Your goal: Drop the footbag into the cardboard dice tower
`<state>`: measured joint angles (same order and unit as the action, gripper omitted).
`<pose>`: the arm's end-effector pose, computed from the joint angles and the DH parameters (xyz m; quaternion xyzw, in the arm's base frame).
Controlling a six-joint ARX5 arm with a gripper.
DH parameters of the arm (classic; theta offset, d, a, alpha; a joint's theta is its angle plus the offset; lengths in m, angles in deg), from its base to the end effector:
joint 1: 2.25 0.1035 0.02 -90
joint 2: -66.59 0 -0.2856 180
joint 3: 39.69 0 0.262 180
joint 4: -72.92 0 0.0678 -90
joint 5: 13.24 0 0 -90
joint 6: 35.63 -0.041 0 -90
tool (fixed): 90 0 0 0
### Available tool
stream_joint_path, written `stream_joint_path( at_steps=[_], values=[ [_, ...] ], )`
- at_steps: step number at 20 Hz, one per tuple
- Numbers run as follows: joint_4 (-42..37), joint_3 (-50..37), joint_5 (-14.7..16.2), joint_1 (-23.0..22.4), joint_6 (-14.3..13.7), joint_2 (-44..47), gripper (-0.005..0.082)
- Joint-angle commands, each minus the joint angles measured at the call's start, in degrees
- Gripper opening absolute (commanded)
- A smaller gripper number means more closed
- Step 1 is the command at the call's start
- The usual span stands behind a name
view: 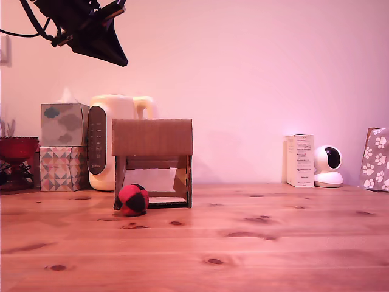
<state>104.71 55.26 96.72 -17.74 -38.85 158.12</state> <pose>0.3651 -0.1157 0.3541 0.0164 0.2365 -0.3019 0.9234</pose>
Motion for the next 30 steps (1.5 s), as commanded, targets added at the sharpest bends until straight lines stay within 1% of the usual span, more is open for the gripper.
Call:
stream_joint_path(
  at_steps=[1,3,5,7,8,9,12,13,15,19,20,23,30],
  values=[
    [-0.72,-4.46,0.63,-0.07,-0.24,-1.38,-0.0024],
    [-2.67,-9.42,0.79,-0.07,0.04,-3.37,-0.0024],
    [-6.21,-15.12,2.25,-0.07,0.98,-5.44,-0.0024],
    [-10.23,-21.0,2.32,-0.07,2.56,-7.67,-0.0024],
    [-12.55,-23.89,2.32,-0.07,4.09,-8.63,-0.0024],
    [-14.69,-26.69,2.32,-0.28,4.72,-9.35,-0.0024],
    [-21.62,-34.69,2.27,-1.55,5.31,-11.04,-0.0024],
    [-23.76,-37.27,2.25,-1.9,6.32,-11.34,-0.0024],
    [-28.0,-41.72,1.95,-2.56,7.8,-11.41,-0.0024],
    [-37.51,-49.62,-0.15,-2.91,8.72,-11.39,-0.0024],
    [-38.18,-50.36,-1.2,-2.91,8.85,-11.3,-0.0024],
    [-39.08,-50.4,-2.56,-2.91,8.81,-10.8,-0.0024],
    [-49.16,-50.4,-3.41,-2.97,8.81,-4.31,-0.0019]
  ],
)
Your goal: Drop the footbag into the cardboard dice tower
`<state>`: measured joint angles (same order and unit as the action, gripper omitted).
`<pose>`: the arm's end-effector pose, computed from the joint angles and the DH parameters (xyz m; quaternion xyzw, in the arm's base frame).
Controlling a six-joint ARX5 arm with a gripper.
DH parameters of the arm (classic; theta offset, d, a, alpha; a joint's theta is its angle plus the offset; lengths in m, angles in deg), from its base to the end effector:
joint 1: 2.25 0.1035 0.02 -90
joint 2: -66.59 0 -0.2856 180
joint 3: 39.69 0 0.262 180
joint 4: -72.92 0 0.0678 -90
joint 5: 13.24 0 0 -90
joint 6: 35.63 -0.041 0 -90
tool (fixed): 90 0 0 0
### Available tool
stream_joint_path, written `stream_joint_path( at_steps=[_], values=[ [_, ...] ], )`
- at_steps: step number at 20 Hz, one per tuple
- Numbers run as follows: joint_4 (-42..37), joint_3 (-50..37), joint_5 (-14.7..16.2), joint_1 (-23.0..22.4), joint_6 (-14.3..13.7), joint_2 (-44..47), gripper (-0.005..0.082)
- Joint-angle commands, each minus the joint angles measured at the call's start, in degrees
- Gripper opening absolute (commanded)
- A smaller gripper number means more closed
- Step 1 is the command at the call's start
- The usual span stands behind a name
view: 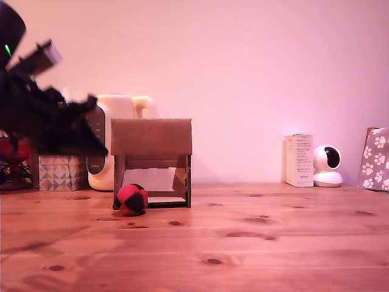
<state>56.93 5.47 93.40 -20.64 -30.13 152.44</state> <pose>0.2765 -0.1043 0.1728 -0.0414 0.2277 -0.2834 0.9307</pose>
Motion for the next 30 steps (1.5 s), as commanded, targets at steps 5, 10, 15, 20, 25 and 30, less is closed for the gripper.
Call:
stream_joint_path(
  at_steps=[5,10,15,20,25,30],
  values=[
    [-9.09,-0.24,-0.24,-0.07,0.09,7.72,0.0511],
    [-10.27,3.43,-0.24,-0.07,0.09,13.77,0.0738],
    [-10.25,9.11,-2.21,-0.15,0.07,20.24,0.0738],
    [-10.19,13.53,-3.04,-0.15,0.04,25.53,0.0737],
    [-9.31,16.48,-3.21,-0.5,0.04,28.63,0.0725],
    [-5.92,19.02,-3.23,-0.55,-1.22,31.65,0.0511]
  ],
)
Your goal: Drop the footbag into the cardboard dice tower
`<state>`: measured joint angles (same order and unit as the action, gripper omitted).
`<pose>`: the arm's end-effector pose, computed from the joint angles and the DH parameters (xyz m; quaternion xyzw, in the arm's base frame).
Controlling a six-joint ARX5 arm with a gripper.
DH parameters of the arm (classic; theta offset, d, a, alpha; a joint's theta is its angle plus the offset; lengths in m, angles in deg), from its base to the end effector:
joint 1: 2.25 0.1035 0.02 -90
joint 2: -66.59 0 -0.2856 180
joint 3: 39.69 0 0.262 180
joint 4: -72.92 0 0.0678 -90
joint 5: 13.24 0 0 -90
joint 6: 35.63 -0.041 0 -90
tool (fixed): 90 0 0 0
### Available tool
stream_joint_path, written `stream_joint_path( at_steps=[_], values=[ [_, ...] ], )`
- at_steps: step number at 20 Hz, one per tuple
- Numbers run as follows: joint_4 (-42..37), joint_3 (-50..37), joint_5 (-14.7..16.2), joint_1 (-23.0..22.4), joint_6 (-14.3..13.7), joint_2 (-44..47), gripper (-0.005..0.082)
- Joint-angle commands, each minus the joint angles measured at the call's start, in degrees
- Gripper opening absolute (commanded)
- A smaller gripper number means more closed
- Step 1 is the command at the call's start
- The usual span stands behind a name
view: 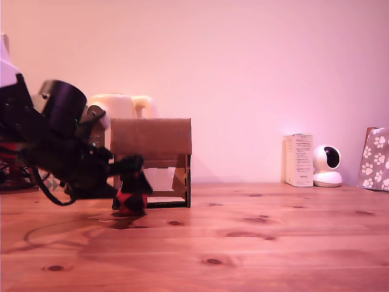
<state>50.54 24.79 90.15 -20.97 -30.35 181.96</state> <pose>0.3779 -0.1381 0.1069 -0.0315 0.2581 -0.2564 0.9309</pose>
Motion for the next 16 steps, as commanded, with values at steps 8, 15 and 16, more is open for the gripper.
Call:
stream_joint_path(
  at_steps=[8,15,16],
  values=[
    [6.34,0.94,3.43,-0.22,-0.7,-0.92,0.0111],
    [23.93,1.03,7.39,-0.22,-0.72,-13.09,0.0111],
    [25.55,1.05,7.43,-0.22,-0.7,-15.15,0.0111]
  ],
)
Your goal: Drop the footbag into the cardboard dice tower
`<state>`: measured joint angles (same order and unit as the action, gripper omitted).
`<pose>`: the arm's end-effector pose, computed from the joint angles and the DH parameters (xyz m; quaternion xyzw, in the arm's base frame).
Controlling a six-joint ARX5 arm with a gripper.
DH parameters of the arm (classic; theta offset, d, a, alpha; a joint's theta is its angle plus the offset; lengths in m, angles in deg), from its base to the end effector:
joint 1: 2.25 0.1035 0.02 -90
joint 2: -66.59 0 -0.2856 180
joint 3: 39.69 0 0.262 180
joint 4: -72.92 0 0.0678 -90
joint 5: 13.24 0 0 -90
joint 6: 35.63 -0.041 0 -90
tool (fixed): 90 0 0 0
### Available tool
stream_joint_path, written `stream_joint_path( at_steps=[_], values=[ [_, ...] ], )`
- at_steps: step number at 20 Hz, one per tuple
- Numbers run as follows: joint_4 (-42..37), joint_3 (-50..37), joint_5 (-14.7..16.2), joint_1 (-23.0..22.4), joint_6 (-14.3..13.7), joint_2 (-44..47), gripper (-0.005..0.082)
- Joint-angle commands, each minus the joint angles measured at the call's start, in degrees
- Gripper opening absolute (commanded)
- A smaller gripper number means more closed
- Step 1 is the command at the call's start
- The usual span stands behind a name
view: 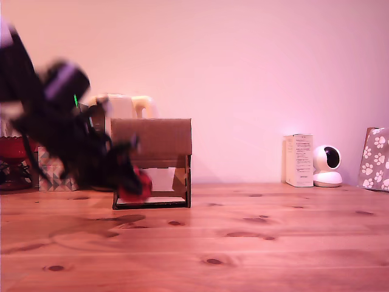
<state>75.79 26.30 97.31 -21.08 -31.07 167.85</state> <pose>0.3486 -0.1341 0.1667 -0.0403 0.3391 -0.3052 0.8890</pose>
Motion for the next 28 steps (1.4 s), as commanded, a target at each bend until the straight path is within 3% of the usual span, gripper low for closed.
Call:
stream_joint_path(
  at_steps=[1,5,12,18,28],
  values=[
    [1.14,-0.44,0.35,-0.11,0.02,-2.75,0.0111],
    [0.15,-0.22,0.37,-0.11,-0.07,-9.66,0.0111],
    [-11.13,2.49,-1.25,-0.11,-0.37,-12.74,0.0111],
    [-10.19,10.6,-3.58,0.02,-4.66,-10.29,0.0111],
    [-0.7,28.24,-3.72,1.46,-5.27,3.74,0.0111]
  ],
)
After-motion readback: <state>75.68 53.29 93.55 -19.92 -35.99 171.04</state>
